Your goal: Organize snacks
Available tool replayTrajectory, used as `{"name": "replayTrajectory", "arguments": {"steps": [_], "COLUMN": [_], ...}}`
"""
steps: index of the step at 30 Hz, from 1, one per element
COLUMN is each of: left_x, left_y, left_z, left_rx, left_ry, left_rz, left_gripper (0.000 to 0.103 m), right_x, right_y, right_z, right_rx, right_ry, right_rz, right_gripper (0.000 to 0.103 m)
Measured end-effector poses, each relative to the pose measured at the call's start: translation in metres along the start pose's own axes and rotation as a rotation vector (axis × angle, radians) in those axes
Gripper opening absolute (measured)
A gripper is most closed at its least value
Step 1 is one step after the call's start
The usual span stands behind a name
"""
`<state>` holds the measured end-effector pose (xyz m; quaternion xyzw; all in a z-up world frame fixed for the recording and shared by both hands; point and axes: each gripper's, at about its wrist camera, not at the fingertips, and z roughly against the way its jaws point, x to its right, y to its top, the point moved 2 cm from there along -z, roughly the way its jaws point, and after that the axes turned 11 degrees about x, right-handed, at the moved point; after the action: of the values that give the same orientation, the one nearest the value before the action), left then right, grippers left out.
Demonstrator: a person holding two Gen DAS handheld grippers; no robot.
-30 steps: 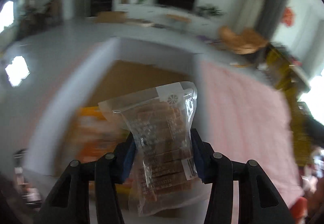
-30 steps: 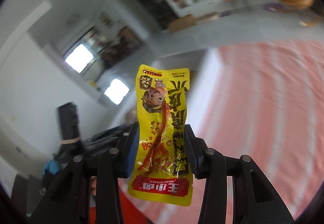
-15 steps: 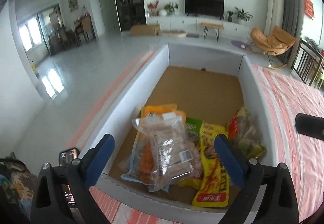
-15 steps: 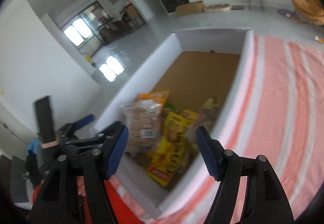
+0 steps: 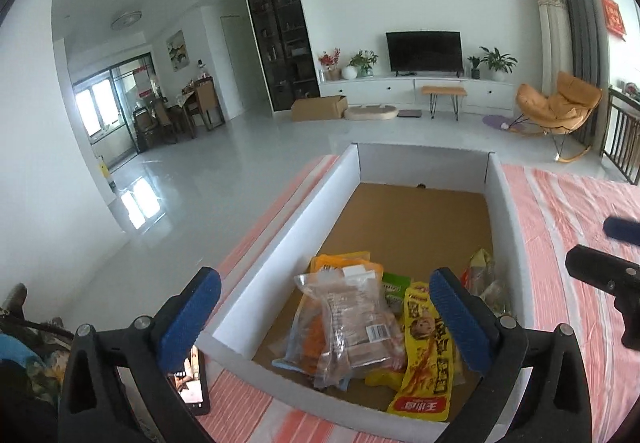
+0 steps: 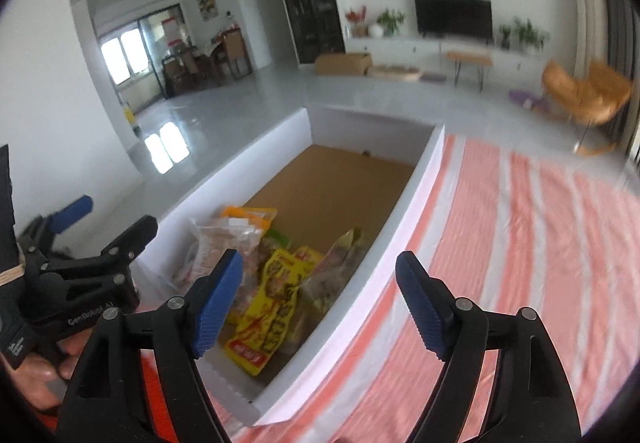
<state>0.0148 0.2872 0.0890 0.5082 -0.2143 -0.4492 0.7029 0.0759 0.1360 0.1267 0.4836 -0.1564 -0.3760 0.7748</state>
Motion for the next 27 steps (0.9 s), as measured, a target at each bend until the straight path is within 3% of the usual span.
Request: {"name": "replayTrajectory", "arguments": {"steps": [4,17,27], "left_x": [-0.003,-0.009,-0.014], "left_y": [-0.007,-0.011,-0.013], "left_z": [-0.003,-0.003,-0.005], "left_rx": [-0.020,-0.016,-0.027], "left_ry": [-0.006,-0.033,-0.050], "left_rz": [0.015,0.045,0.054], "left_gripper": [0.103,0.103,0.103], "right_x": [-0.015,-0.026,-0.030], "right_y": [0.003,-0.003,0.002], "right_z": [0.000,-0.008,-0.012], "right_rx": [0.002,-0.060,-0.055], "right_ry": [-0.060,-0.011,-0.006], "right_rz": [0.138,0.118,0.088], "right_gripper": [0.082,0.082,0.082]}}
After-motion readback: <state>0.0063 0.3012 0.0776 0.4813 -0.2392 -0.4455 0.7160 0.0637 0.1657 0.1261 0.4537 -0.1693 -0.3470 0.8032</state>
